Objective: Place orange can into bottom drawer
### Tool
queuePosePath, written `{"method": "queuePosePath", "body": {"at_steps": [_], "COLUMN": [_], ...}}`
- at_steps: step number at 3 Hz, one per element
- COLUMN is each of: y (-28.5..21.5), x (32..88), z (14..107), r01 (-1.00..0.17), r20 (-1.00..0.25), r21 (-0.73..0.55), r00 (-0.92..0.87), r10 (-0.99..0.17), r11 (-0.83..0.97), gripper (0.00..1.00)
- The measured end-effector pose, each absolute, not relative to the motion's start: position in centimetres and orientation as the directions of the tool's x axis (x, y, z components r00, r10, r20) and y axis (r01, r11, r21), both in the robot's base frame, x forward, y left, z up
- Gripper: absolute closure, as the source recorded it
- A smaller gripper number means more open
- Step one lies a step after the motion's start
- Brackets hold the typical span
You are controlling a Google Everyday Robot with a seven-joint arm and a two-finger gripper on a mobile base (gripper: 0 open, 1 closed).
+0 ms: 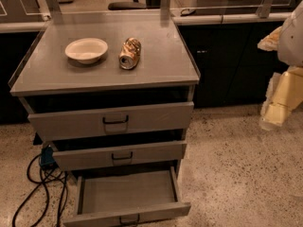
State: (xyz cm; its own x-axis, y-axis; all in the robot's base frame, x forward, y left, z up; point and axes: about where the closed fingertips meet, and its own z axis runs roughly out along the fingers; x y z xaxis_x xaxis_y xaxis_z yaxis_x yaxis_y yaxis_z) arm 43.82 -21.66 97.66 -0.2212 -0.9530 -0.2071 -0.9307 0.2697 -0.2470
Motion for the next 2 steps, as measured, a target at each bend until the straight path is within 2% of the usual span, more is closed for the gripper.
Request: {"method": "queuePosePath", "body": {"at_steps": [2], "y": [-21.1], "x": [44.9], "z": [97.4], "r01": [-0.941], "r20": [-0.213], "r21": [-0.241], "r00": [-0.188], "r10": [-0.959], "r11": [0.238], "gripper": [0.00]}}
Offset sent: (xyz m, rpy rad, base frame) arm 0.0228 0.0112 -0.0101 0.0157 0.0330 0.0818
